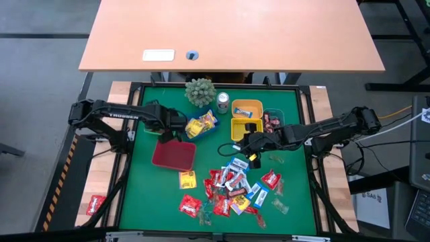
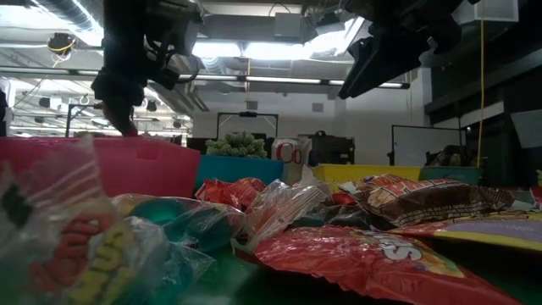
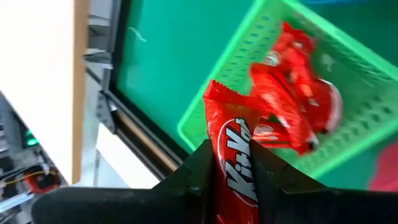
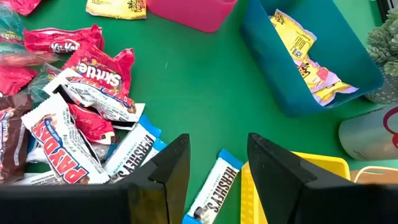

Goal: Sort candy
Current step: Put the red chocolate bar into the green bin

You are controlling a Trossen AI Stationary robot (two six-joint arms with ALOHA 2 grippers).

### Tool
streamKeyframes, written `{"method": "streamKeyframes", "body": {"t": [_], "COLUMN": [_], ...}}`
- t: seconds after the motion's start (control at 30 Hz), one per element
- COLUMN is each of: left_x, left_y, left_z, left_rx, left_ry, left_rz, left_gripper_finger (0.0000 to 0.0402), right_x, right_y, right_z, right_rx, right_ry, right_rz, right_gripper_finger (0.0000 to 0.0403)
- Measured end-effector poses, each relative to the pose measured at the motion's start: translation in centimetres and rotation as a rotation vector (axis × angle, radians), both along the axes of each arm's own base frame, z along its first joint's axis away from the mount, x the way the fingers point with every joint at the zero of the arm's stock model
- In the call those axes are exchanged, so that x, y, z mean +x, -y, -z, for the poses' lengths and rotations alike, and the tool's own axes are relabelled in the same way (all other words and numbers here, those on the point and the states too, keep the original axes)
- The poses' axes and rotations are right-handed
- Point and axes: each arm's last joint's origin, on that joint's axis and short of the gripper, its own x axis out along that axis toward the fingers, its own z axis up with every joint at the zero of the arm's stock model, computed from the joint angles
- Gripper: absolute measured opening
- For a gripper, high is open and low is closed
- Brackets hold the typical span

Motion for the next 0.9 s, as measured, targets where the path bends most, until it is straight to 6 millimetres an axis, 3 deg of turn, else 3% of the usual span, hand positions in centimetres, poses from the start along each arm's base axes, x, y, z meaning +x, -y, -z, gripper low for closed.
{"method": "streamKeyframes", "body": {"t": [0.43,0.67,0.9], "left_x": [-0.1,-0.6,-1.2], "left_y": [-0.5,0.3,2.6], "left_z": [0.0,-1.0,-3.5], "left_rx": [0.044,0.044,0.108], "left_ry": [0.076,0.162,0.459], "left_rz": [-0.137,-0.146,-0.112], "left_gripper_finger": [0.0149,0.0152,0.0152], "right_x": [-0.1,-0.4,-1.0], "right_y": [0.0,0.1,0.2], "right_z": [0.1,0.3,0.8], "right_rx": [-0.002,-0.011,-0.018], "right_ry": [-0.012,-0.055,-0.135], "right_rz": [0.000,0.001,-0.006], "right_gripper_finger": [0.0160,0.0160,0.0160]}}
